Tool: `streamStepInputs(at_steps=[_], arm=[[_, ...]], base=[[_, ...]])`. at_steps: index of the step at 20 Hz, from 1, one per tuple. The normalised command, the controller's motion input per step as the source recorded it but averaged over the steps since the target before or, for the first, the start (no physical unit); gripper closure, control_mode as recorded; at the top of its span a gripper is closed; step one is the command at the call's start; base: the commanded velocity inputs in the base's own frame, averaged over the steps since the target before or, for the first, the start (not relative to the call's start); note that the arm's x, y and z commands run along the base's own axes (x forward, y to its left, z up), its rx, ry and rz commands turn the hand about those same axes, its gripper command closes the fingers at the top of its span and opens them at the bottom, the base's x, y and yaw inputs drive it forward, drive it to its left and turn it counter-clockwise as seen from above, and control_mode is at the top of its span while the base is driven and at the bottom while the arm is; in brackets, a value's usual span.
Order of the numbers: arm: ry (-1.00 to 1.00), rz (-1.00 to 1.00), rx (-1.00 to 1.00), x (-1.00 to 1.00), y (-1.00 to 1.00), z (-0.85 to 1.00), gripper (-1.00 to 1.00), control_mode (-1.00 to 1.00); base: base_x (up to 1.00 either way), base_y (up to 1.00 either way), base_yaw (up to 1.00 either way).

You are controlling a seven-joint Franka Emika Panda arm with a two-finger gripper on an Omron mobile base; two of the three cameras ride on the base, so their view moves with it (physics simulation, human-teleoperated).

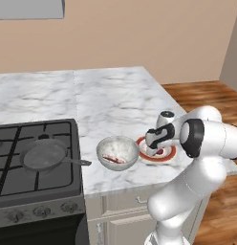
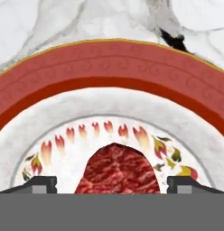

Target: Place one of the steaks on the plate and the other in the bowl. Then place the bowl in the fridge.

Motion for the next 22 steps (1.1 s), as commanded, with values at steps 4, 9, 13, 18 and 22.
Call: streamStepInputs(at_steps=[4,9,13,18,22], arm=[[0.02,0.00,-0.02,-0.13,-0.07,0.78,-1.00,-1.00],[0.04,-0.09,0.07,-0.40,-0.08,0.98,-1.00,-1.00],[0.13,-0.29,0.20,-0.76,-0.06,0.98,-1.00,-1.00],[0.00,-0.51,0.12,-0.89,0.34,0.49,-1.00,-1.00],[0.00,-0.62,-0.10,-0.42,0.21,0.24,-1.00,-1.00]], base=[[0.00,0.00,0.00],[0.00,0.00,0.00],[0.00,0.00,0.00],[0.00,0.00,0.00],[0.00,0.00,0.00]])
